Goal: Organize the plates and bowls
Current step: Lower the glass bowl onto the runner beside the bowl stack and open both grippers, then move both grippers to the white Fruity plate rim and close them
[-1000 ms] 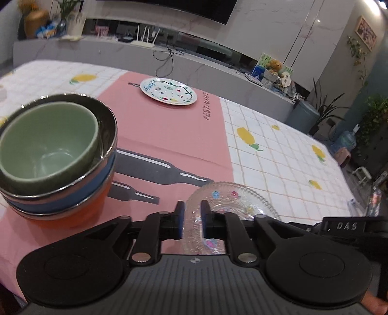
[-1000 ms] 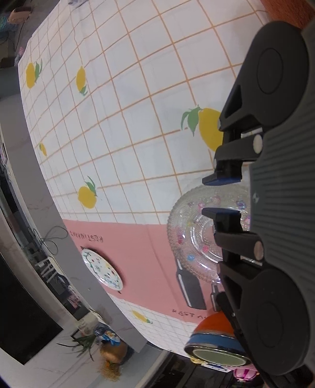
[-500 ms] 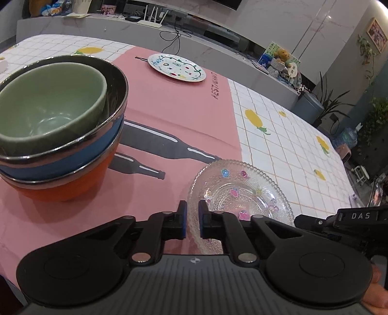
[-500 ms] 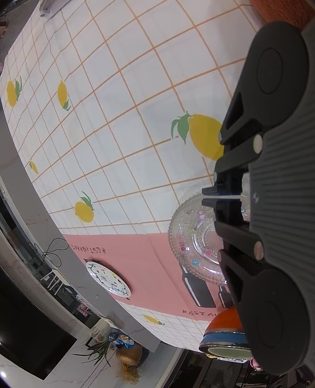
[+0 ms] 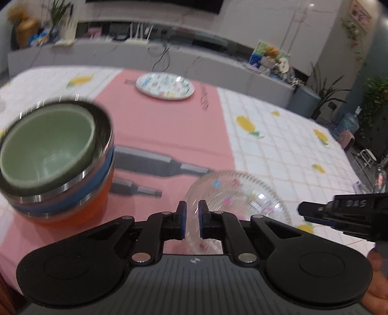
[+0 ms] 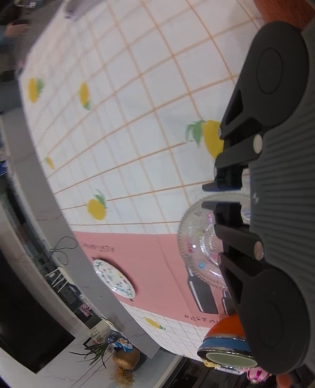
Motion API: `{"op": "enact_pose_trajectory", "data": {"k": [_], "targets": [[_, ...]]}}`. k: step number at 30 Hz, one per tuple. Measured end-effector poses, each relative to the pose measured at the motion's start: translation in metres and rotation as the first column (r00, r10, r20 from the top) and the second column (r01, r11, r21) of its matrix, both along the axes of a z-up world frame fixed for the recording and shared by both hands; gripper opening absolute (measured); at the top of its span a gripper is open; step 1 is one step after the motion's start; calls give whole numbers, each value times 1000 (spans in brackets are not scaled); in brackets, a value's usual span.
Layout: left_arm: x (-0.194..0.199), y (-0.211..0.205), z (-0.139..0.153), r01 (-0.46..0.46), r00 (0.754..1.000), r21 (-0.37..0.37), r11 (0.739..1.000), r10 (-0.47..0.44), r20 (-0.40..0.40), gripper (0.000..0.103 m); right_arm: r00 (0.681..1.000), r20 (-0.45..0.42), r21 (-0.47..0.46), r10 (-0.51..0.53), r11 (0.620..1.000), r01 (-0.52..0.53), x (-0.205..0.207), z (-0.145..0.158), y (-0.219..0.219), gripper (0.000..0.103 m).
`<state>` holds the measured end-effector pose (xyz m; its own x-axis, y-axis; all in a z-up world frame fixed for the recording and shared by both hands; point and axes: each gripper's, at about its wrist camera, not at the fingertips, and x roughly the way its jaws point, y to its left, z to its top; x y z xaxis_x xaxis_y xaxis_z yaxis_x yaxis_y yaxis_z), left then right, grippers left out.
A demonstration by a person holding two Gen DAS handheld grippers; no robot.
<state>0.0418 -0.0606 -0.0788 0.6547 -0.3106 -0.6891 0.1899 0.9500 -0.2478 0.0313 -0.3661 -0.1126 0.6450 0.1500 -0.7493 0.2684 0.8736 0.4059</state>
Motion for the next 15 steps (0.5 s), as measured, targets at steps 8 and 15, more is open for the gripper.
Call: {"op": "enact_pose_trajectory", "data": {"k": [8, 15], "targets": [[14, 5, 37, -1, 997, -63, 998, 7, 81, 18, 995, 98, -121, 24, 993, -12, 3, 17, 12, 36], [33, 1, 63, 12, 992, -66, 998, -3, 127, 22, 980, 195, -201, -49, 975, 89, 12, 34, 18, 51]]}}
